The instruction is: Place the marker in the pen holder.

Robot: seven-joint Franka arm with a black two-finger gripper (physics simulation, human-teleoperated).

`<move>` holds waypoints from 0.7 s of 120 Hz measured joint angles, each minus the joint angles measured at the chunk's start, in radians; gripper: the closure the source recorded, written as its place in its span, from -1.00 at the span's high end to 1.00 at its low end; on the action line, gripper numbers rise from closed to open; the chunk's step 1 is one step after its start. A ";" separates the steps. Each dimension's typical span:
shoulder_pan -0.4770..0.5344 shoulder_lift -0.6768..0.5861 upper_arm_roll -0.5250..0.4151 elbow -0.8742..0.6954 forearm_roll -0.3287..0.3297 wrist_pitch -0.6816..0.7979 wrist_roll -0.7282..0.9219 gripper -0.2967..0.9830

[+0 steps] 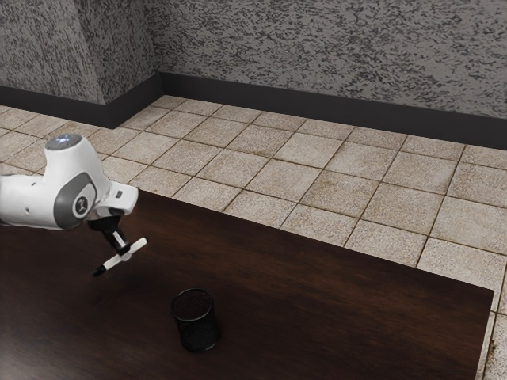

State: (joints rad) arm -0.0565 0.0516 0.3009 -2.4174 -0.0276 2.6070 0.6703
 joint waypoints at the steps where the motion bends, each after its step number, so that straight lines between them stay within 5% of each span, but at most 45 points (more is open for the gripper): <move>1: -0.002 -0.005 0.000 0.003 -0.001 0.000 -0.001 -0.69; 18: -0.060 -0.066 -0.009 0.033 -0.068 0.014 -0.009 -0.69; 32: -0.145 -0.106 -0.016 0.034 -0.192 0.048 -0.014 -0.69; 49: -0.348 -0.114 -0.026 0.026 -0.410 0.097 -0.012 -0.70; 57: -0.407 -0.103 -0.027 0.009 -0.572 0.126 0.011 -0.70; 69: -0.425 -0.090 -0.027 -0.003 -0.843 0.155 0.085 -0.70; 84: -0.383 -0.092 -0.025 -0.007 -0.996 0.176 0.178 -0.69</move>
State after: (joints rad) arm -0.4396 -0.0404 0.2757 -2.4241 -1.0233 2.7832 0.8481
